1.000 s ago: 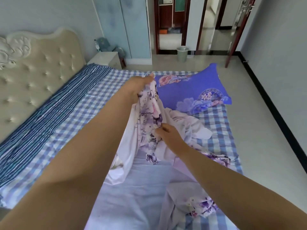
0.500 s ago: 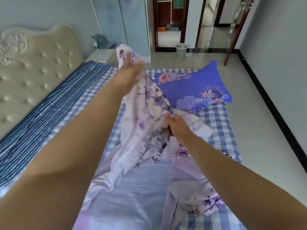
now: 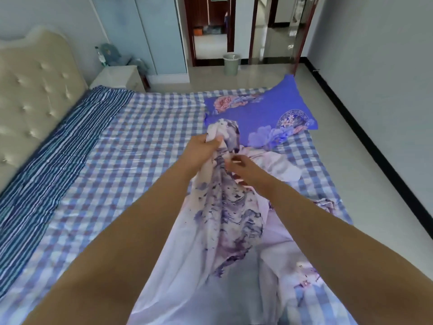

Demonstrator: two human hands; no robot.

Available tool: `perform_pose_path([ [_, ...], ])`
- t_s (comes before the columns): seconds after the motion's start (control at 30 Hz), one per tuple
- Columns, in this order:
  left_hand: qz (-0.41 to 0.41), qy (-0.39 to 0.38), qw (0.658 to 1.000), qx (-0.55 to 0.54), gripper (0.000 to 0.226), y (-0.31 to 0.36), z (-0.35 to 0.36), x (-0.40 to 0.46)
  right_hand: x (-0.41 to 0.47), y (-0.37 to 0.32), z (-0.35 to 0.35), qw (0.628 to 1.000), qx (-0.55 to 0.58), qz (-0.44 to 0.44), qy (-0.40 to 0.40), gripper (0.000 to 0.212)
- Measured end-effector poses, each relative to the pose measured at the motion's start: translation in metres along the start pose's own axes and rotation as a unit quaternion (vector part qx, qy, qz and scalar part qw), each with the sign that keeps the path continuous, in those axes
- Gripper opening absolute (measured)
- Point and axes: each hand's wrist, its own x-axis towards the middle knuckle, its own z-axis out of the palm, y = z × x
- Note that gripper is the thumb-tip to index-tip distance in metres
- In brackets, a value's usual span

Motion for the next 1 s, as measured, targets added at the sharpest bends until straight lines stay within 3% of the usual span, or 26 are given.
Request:
perform_pose_path([
  [0.1,-0.009,-0.046,0.999,0.015,0.026,0.012,-0.015,0.013,-0.004,0.029,0.019,0.996,-0.087,0.029,0.003,0.035],
  [0.2,-0.013,-0.043,0.999,-0.004,0.015,0.025,-0.023,0.027,0.002,0.046,0.028,0.980,-0.189,0.054,-0.015,0.045],
  [0.27,-0.011,-0.028,0.998,-0.059,0.012,0.030,-0.028,0.038,0.002,0.052,0.029,0.955,-0.290,0.063,-0.018,0.024],
  [0.33,-0.007,-0.044,0.993,-0.110,0.014,0.032,-0.033,0.046,0.007,0.065,0.023,0.950,-0.302,0.075,0.039,0.019],
  [0.4,-0.025,-0.098,0.984,-0.149,0.042,0.026,-0.035,0.054,0.010,0.077,0.018,0.948,-0.287,0.094,0.099,0.023],
  [0.47,-0.036,-0.078,0.994,-0.064,0.068,0.011,-0.029,0.050,0.012,0.086,0.016,0.942,-0.291,0.101,0.134,0.028],
  [0.57,0.033,-0.002,0.993,0.117,0.072,-0.045,0.005,0.015,0.011,0.081,0.017,0.957,-0.200,0.091,0.188,0.027],
  [0.67,0.026,-0.073,0.981,0.180,0.085,-0.125,0.051,-0.019,0.014,0.065,0.013,0.972,0.060,0.108,0.199,0.027],
  [0.73,0.000,-0.098,0.982,0.162,0.076,-0.155,0.074,-0.041,0.016,0.060,0.007,0.964,0.205,0.101,0.138,0.019],
  [0.83,-0.031,-0.030,0.994,0.104,0.017,-0.163,0.094,-0.067,0.017,0.076,-0.004,0.952,0.275,0.113,0.077,0.014],
  [0.9,-0.060,0.027,0.990,0.123,0.028,-0.167,0.103,-0.075,0.014,0.100,-0.013,0.938,0.310,0.137,0.070,0.024],
  [1.0,-0.113,0.035,0.981,0.156,0.036,-0.178,0.121,-0.080,0.003,0.147,-0.025,0.928,0.332,0.169,0.031,0.028],
])
